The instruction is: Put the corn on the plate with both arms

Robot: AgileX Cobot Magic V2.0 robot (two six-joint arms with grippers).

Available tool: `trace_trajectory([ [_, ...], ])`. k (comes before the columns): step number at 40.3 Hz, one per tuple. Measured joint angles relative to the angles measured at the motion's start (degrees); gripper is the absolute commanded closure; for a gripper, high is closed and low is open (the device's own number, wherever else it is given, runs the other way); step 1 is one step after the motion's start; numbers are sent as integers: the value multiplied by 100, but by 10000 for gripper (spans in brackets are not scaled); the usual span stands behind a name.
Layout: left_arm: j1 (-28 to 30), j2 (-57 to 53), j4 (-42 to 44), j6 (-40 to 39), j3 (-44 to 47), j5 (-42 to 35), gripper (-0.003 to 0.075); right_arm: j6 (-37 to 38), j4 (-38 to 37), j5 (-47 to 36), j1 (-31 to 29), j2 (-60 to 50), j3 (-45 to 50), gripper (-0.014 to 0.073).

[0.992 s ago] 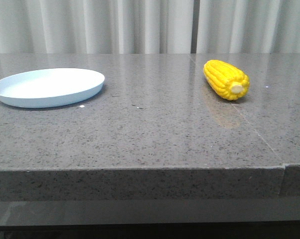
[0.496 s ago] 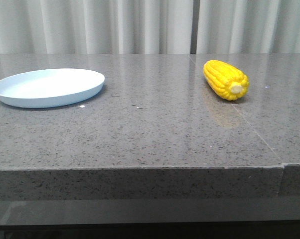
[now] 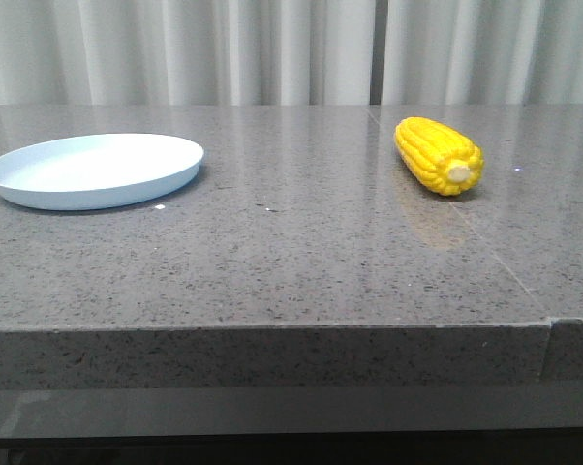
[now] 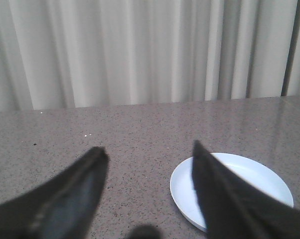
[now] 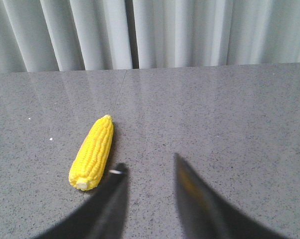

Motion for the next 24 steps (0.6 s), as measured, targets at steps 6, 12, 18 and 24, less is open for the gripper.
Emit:
trace_trajectory([
  [6,0,0,0,0,0,0,55,0,0,0,0,0,0,-6],
  [12,0,0,0,0,0,0,104,0,0,9,0,0,0,-7],
  [18,0,38,-22,0,0,0,142,0,0,9,0,0,0,-7],
  [24,0,523,-22,0,-258,200,170,0,0,9,0,0,0,-7],
])
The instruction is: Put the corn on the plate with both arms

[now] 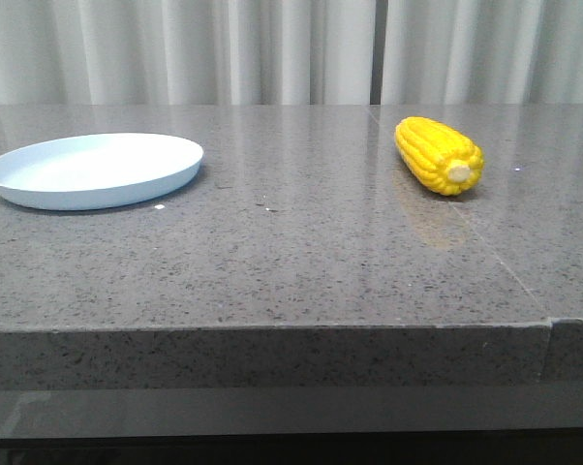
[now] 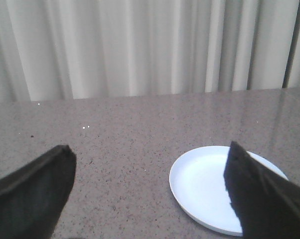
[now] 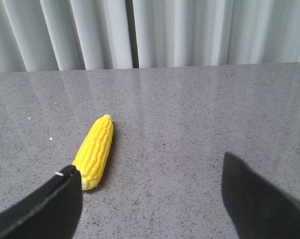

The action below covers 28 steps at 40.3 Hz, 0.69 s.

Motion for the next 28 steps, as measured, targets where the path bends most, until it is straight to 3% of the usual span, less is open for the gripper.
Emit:
trace_trajectory([
  [16,0,3408,-38,0,-2358,2218,176,0,0,0,0,0,0,-7],
  [28,-71,5223,-231,23,-3562,3086,176,0,0,0,0,0,0,-7],
])
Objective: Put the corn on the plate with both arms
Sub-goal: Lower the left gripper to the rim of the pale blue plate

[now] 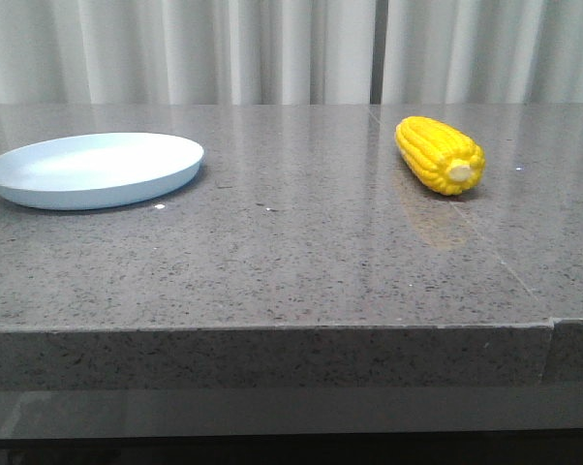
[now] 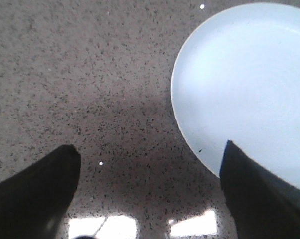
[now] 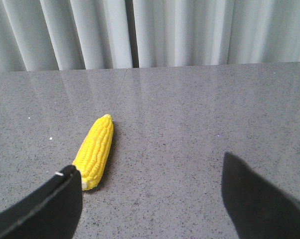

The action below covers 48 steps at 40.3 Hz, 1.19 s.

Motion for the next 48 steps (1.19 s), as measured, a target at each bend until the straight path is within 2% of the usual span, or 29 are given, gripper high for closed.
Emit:
trace_trajectory([
  [7,-248,841,0,75,-463,112,176,0,0,0,0,0,0,-7],
  [18,-269,1921,-213,121,-1075,344,197,0,0,0,0,0,0,-7],
  [22,-269,2060,-329,121,-1162,356,289,0,0,0,0,0,0,-7],
  [28,-269,2077,-411,121,-1172,356,514,0,0,0,0,0,0,-7],
  [31,-269,2077,-422,121,-1172,366,651,0,0,0,0,0,0,-7],
  [34,-269,2077,-422,121,-1172,366,740,0,0,0,0,0,0,-7],
  [48,-269,2077,-828,121,-1380,322,741,0,0,0,0,0,0,-7],
])
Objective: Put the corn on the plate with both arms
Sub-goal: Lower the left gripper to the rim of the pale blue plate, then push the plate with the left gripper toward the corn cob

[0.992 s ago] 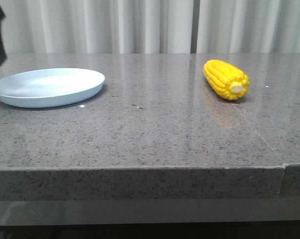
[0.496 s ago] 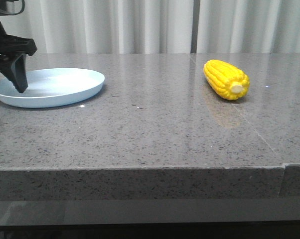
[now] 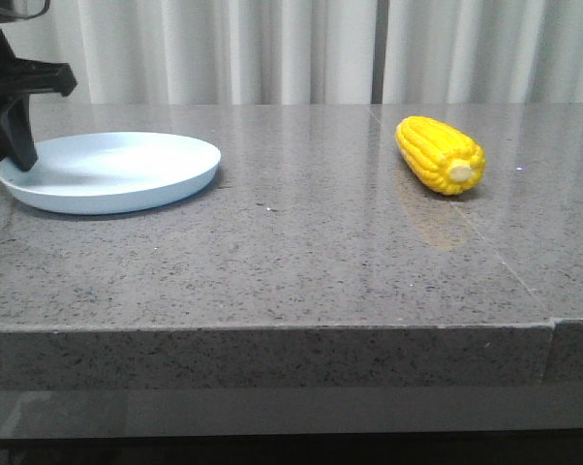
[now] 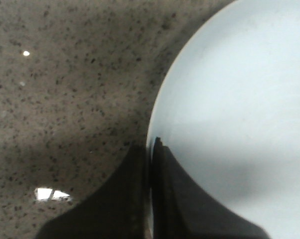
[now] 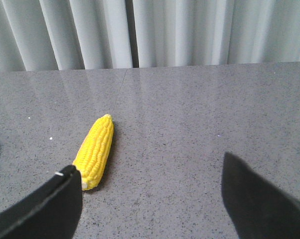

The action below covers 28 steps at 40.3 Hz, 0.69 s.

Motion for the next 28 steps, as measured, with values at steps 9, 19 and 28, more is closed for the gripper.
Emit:
trace_trajectory([
  [9,-308,0,-532,32,-713,60,741,0,0,0,0,0,0,-7],
  [19,-864,123,-1001,68,-1261,60,740,0,0,0,0,0,0,-7],
  [28,-1004,661,-1147,81,-1282,77,740,0,0,0,0,0,0,-7],
])
